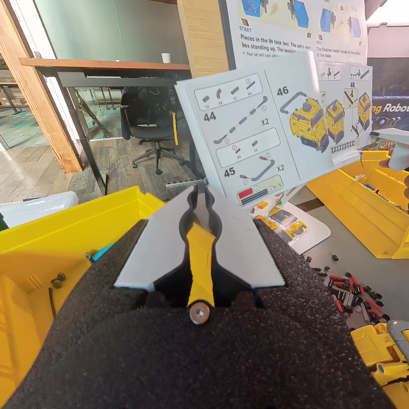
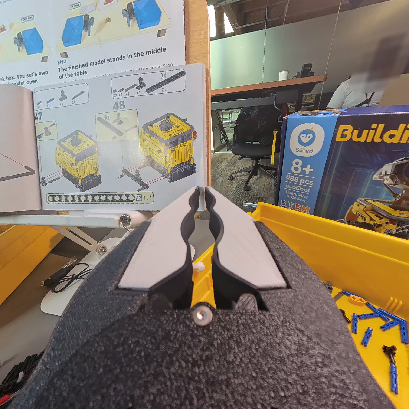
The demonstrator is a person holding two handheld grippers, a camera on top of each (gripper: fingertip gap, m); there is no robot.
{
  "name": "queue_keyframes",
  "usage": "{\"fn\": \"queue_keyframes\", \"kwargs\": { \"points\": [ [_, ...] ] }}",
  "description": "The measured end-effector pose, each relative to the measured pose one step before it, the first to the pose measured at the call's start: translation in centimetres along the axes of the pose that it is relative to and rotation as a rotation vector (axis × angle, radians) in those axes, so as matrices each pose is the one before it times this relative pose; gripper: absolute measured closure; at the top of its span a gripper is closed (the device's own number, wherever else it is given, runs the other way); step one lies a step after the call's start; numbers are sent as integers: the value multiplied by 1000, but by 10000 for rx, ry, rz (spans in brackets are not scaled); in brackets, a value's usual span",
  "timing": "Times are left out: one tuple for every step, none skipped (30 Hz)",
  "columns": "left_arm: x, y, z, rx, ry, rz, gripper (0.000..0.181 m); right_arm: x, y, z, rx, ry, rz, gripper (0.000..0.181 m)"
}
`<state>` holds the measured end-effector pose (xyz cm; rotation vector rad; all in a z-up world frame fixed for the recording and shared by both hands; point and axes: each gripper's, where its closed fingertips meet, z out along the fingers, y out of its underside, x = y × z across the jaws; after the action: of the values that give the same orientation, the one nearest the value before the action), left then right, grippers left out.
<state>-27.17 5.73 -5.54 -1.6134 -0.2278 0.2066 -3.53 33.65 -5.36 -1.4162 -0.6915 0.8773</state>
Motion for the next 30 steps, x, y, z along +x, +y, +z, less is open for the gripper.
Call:
{"fn": "queue_keyframes", "kwargs": {
  "points": [
    [-291,-449,-294,98,-111,-62,176,311,-188,-99,37,160,-8,177],
    [-260,-576,-359,153,-93,-117,175,322,-317,-144,64,142,33,177],
    [-160,-757,-413,221,-79,-128,175,297,-519,-220,123,140,37,175],
    [14,-951,-456,283,-67,-58,175,203,-767,-298,203,122,-11,173],
    [268,-1090,-457,313,-50,68,175,38,-947,-370,250,74,-105,171],
    [602,-1175,-418,316,0,222,175,-163,-1037,-385,229,6,-210,171],
    [993,-1153,-337,276,92,331,175,-355,-1065,-402,193,-73,-309,171],
    [1417,-1034,-187,203,226,360,176,-571,-1010,-387,120,-177,-416,171],
    [1856,-822,-6,127,394,330,176,-732,-858,-317,6,-266,-502,171],
    [2209,-530,263,7,556,281,176,-836,-447,-212,-232,-344,-558,171],
    [2428,-102,617,-194,695,272,176,-983,129,-96,-513,-468,-592,171],
    [2369,220,983,-384,714,311,177,-1163,735,37,-756,-587,-588,169],
    [2004,266,1299,-412,573,361,178,-1307,1273,162,-912,-652,-547,165],
    [1534,101,1524,-348,407,411,180,-1309,1489,330,-887,-580,-524,164],
    [1150,9,1687,-352,301,443,181,-1084,1404,505,-713,-328,-535,164],
    [905,10,1833,-439,296,423,181,-765,1217,660,-542,-67,-564,164],
    [746,111,1949,-566,346,378,181,-564,1099,756,-478,72,-578,164],
    [396,269,2012,-683,254,396,181,-254,895,798,-381,225,-538,162],
    [-28,425,2027,-747,61,464,181,42,622,770,-235,349,-428,161],
    [-191,558,1995,-770,-17,456,181,-16,507,698,-182,262,-312,161],
    [-195,551,1884,-710,-44,390,181,-40,423,563,-152,190,-190,161],
    [-281,339,1598,-508,-183,387,181,164,176,319,1,292,-121,164],
    [-213,-202,1018,-86,-239,469,181,453,-14,58,133,432,-111,173],
    [-39,-402,533,40,-167,304,181,631,-134,-143,215,497,-122,179],
    [12,-232,298,-94,-118,8,181,621,-195,-240,240,460,-167,178],
    [81,-89,106,-142,-51,-88,181,450,-83,-187,133,366,-265,177],
    [90,-7,3,-141,-11,-58,181,476,-254,-210,188,470,-284,177],
    [30,67,-33,-103,-5,-55,181,423,-284,-215,101,526,-452,177],
    [0,62,-29,-47,13,-88,181,367,-285,-199,-3,527,-579,176],
    [0,48,-26,-6,58,-104,181,434,-368,-234,32,523,-425,176]
  ]
}}
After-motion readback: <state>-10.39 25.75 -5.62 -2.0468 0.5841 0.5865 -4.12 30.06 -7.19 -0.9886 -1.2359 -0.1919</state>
